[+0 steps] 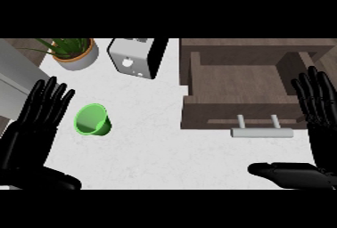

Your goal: Pick up the cup, place it into the drawer and close the drawer

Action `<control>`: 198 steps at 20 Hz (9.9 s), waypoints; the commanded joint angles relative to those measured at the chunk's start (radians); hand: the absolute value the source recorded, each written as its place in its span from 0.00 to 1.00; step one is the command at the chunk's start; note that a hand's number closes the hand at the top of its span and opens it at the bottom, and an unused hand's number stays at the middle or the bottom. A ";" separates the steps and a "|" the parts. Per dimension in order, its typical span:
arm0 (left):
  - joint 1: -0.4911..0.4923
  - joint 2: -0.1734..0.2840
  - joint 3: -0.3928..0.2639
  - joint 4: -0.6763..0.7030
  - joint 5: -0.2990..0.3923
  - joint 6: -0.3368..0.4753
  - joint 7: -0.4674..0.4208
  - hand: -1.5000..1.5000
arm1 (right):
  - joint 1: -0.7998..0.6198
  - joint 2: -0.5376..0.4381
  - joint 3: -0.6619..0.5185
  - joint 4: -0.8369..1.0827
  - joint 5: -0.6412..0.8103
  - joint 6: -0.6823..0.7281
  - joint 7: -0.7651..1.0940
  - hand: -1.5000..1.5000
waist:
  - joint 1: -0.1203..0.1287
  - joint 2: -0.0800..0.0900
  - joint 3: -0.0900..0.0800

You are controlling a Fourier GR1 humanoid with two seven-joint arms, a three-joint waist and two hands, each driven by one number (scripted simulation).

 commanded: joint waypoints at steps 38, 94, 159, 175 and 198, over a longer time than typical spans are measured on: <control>-0.418 0.174 0.227 1.576 -0.347 -0.076 -0.933 0.00 | -0.073 0.023 -0.062 0.086 0.000 0.077 -0.026 0.00 | -0.010 0.003 -0.001; -0.499 0.056 0.320 1.568 -0.239 -0.197 -1.145 1.00 | -0.055 0.016 -0.086 0.130 -0.012 0.120 -0.075 0.00 | -0.021 0.008 -0.002; -1.288 -0.141 -0.595 1.501 0.154 0.618 -0.340 0.00 | -0.068 -0.033 -0.154 0.191 -0.072 0.216 -0.127 0.00 | -0.094 0.022 0.002; -1.288 -0.141 -0.685 1.401 0.242 0.736 -0.419 0.00 | -0.013 -0.010 -0.138 0.140 -0.238 0.323 -0.111 0.00 | -0.064 0.012 0.001; -1.049 0.123 -0.558 0.967 0.262 0.704 -0.246 0.00 | -0.072 -0.122 0.007 0.113 0.247 0.289 -0.010 1.00 | 0.021 -0.004 0.000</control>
